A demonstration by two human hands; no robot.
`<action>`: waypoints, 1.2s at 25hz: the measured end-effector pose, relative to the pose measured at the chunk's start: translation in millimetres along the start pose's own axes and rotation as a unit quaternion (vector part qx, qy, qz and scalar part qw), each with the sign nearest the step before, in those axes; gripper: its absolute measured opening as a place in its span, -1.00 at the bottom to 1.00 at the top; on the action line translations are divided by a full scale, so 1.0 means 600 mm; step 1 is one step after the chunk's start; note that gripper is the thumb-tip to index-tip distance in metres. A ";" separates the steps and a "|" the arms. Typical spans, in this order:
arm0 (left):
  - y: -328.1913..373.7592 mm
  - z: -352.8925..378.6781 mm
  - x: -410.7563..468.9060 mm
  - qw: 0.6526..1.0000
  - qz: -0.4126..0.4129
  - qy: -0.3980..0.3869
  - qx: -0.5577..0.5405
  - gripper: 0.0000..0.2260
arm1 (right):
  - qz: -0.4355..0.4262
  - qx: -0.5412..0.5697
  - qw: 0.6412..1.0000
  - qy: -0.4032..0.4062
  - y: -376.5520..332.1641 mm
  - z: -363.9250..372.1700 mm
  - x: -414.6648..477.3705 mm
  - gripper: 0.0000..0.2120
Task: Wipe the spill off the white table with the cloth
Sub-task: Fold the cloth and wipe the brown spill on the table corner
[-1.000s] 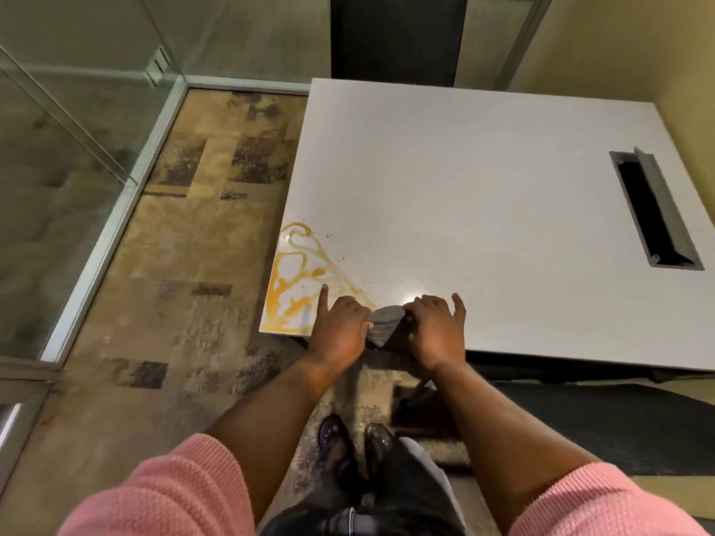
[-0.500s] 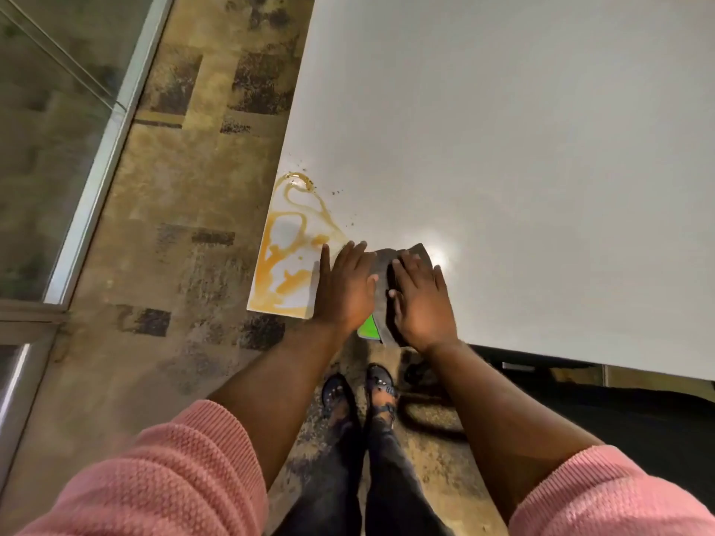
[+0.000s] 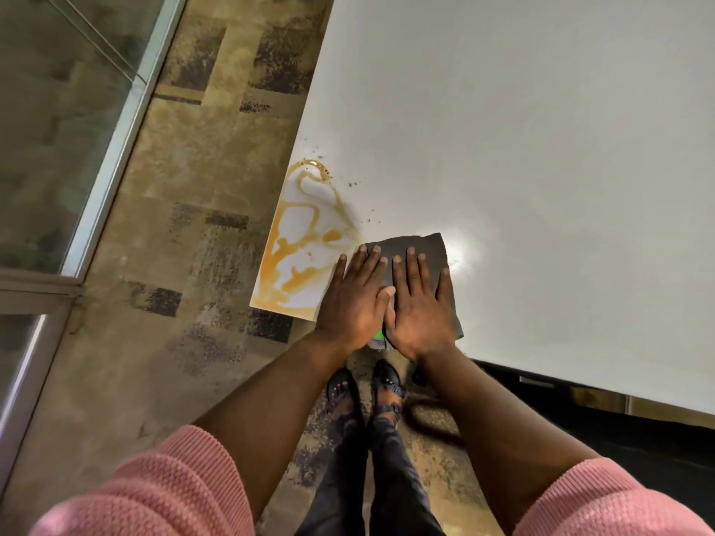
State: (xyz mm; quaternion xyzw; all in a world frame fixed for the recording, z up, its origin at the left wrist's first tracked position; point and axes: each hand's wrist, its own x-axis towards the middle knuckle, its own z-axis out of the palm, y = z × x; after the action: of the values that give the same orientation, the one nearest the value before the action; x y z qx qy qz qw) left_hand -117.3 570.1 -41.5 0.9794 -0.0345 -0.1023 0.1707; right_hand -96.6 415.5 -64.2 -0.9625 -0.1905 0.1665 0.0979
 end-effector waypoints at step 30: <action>0.054 0.077 0.013 0.997 0.004 -0.001 0.073 -0.39 | -0.019 0.000 0.999 0.035 0.141 -0.028 0.047 -0.37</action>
State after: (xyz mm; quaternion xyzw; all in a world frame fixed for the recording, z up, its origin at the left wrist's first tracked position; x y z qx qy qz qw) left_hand -120.3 523.9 -74.6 0.9890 -0.0462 -0.0997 0.0989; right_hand -37.9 347.7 -77.6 -0.9640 -0.2050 0.1307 0.1078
